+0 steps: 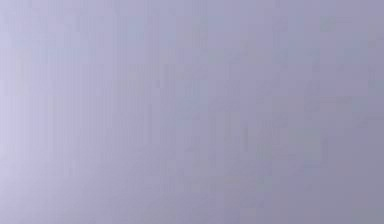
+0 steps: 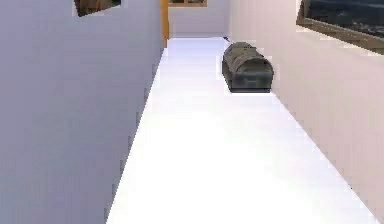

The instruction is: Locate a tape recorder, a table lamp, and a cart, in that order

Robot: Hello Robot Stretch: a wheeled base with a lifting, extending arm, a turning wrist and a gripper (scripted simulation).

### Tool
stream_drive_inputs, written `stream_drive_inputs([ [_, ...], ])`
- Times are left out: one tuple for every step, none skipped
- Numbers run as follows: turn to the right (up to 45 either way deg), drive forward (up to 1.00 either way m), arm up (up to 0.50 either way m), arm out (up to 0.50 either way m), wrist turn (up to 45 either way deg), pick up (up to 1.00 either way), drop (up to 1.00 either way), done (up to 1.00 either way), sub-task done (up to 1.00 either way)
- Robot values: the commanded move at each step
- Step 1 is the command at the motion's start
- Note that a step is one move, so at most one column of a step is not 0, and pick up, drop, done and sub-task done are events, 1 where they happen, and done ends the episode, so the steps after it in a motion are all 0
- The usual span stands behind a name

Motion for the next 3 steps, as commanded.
stream_drive_inputs([
  [45.0,0.00,0.00,0.00,0.0,0.00,0.00,0.00,0.00],
  [42.0,0.00,0.00,0.00,0.0,0.00,0.00,0.00,0.00],
  [0.0,1.00,0.00,0.00,0.0,0.00,0.00,0.00,0.00],
])
